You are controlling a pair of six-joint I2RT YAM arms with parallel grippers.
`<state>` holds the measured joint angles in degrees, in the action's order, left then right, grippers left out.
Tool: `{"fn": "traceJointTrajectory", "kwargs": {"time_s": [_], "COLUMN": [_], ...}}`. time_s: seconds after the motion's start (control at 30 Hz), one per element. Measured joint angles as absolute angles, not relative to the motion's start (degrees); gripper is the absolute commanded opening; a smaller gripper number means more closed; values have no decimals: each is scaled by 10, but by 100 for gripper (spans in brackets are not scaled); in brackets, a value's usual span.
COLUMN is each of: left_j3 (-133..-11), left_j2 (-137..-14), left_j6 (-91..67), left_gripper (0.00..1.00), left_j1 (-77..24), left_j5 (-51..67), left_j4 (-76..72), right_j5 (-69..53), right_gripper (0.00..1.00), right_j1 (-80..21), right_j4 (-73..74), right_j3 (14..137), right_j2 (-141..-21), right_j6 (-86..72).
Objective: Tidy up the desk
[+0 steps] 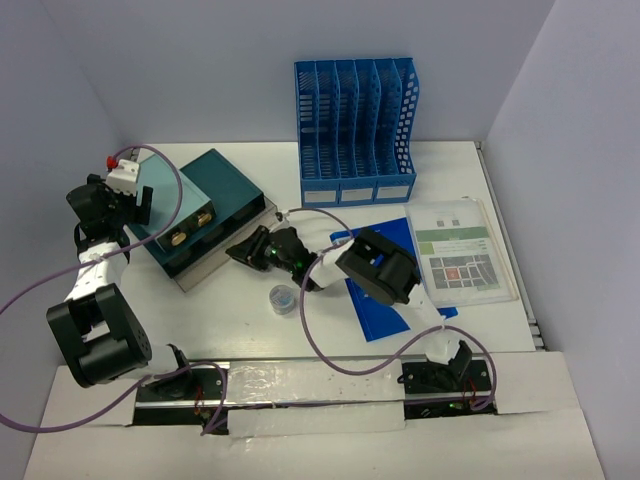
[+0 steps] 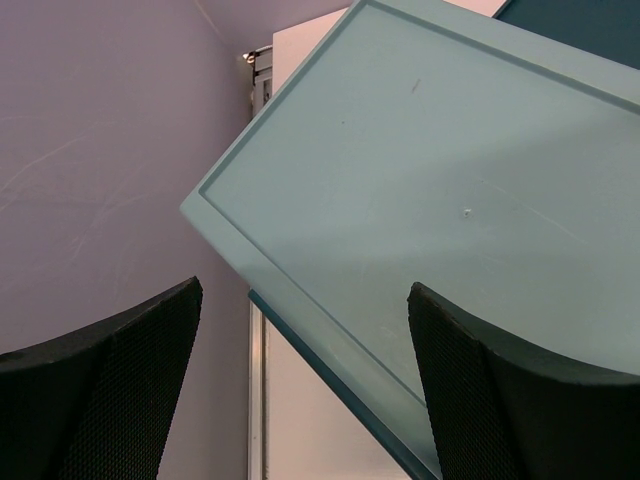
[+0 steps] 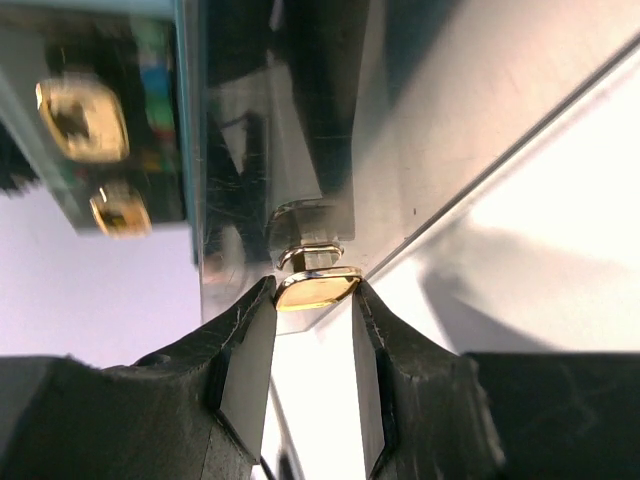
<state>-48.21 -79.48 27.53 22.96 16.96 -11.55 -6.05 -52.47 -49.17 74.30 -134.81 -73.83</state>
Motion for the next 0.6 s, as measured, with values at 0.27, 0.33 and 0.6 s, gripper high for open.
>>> {"fn": "traceJointTrajectory", "kwargs": {"time_s": [0.27,0.33,0.6], "left_j3": [-482,-482,-482], "left_j2": [-792,-791,-783], "left_j6": [274,273,273], "left_gripper": [91,91,91], "left_j1": [230,230,229], "left_j5": [176,176,176], "left_j4": [-110,-109,-93], "right_j5": [-60,-59,-40], "right_gripper": [28,45,100], "right_j1": [-527,-527,-528], "right_j4": [-485,-484,-424], "right_j3": [612,593,567], "right_j2": [-1251,-1237,-1173], "right_j6": [-674,-662,-558]}}
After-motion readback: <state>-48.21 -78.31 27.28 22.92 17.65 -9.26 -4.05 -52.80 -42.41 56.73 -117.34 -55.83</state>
